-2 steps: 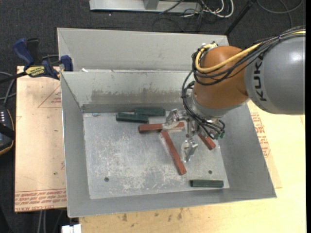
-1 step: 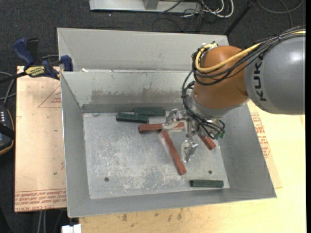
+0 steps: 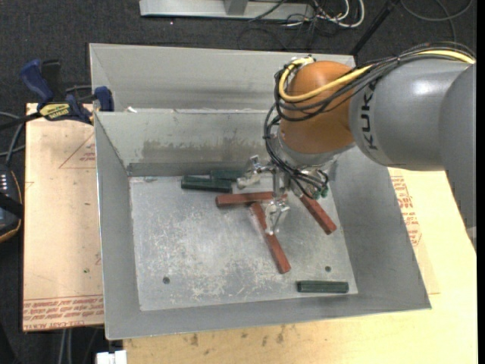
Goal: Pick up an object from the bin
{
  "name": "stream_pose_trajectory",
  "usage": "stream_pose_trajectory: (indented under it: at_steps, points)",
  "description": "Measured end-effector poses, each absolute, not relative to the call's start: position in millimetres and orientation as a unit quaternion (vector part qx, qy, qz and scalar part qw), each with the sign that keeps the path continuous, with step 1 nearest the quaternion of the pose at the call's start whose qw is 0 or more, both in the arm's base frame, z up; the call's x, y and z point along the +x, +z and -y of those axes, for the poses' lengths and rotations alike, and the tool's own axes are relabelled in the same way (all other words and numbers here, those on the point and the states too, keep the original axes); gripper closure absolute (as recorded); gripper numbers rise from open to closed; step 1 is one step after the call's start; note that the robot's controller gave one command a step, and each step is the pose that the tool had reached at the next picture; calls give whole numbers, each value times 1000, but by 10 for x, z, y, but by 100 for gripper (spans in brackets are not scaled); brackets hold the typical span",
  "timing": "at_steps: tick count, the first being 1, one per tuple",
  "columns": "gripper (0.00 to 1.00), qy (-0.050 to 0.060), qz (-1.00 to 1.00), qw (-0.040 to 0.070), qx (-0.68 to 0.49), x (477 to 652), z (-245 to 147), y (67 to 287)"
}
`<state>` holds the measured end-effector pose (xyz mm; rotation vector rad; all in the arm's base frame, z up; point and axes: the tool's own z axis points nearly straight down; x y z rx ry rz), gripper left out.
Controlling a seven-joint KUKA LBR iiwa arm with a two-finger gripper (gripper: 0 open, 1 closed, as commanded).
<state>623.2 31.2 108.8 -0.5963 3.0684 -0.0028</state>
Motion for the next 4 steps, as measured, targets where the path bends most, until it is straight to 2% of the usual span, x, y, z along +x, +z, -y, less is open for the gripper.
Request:
stream_pose_trajectory:
  at_steps: [1,2,3,4]
  points:
    - [100,1,-981,9,-191,6434,-405,876]
    - [100,1,-981,8,-191,6431,-403,871]
    - [100,1,-979,1,-205,6435,-528,1180]
    - [100,0,-974,3,-224,6434,-441,1388]
